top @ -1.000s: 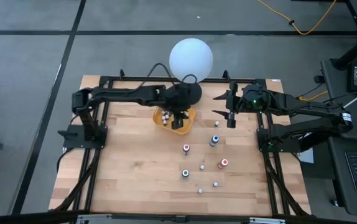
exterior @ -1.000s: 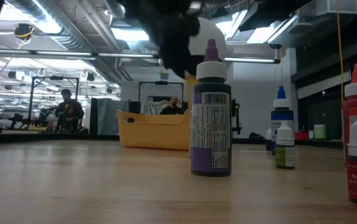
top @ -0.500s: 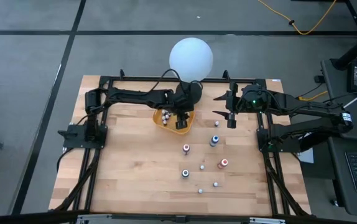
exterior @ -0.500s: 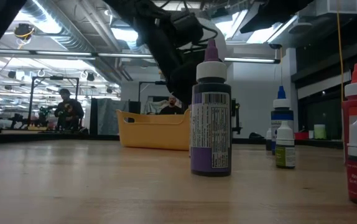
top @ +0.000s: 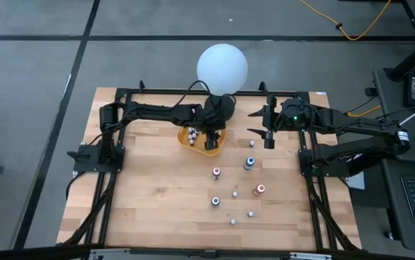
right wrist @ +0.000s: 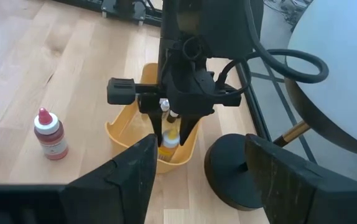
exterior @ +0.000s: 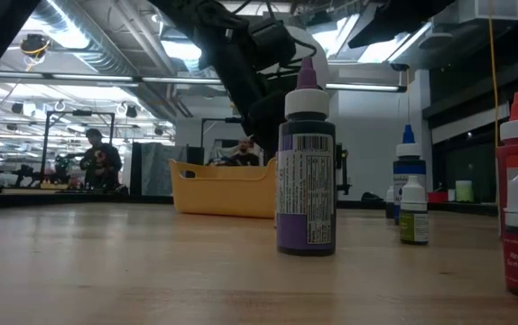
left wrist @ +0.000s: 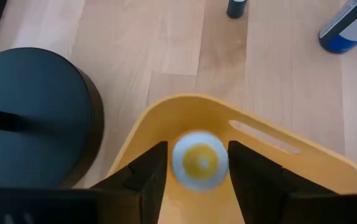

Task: Pick & Place food coloring
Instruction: Put the large yellow food coloring bottle into the yellow bin, then put the small light blue food coloring bottle into the yellow bin

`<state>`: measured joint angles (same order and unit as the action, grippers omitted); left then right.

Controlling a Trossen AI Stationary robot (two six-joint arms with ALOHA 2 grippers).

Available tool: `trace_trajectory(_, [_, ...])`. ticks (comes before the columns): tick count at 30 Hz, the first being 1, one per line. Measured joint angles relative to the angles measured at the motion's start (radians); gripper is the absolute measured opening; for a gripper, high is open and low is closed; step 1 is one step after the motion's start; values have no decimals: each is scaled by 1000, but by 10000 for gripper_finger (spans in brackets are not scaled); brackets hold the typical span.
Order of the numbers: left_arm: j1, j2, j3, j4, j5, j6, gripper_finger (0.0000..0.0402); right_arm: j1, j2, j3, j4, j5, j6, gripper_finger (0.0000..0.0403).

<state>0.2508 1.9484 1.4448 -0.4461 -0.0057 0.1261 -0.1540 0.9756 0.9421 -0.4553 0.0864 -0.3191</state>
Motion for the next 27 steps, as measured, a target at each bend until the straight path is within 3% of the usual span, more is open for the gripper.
trace_trajectory(6, [0,-3,21,-36,-3,0,179,0,0,0,0,0,0,241])
trace_trajectory(20, [-48,-79,307,-326,-37,61,186,0,0,0,-4,0,0,241])
trace_trajectory(27, [-73,-102,405,-390,-175,45,177,0,0,0,5,0,-3,241])
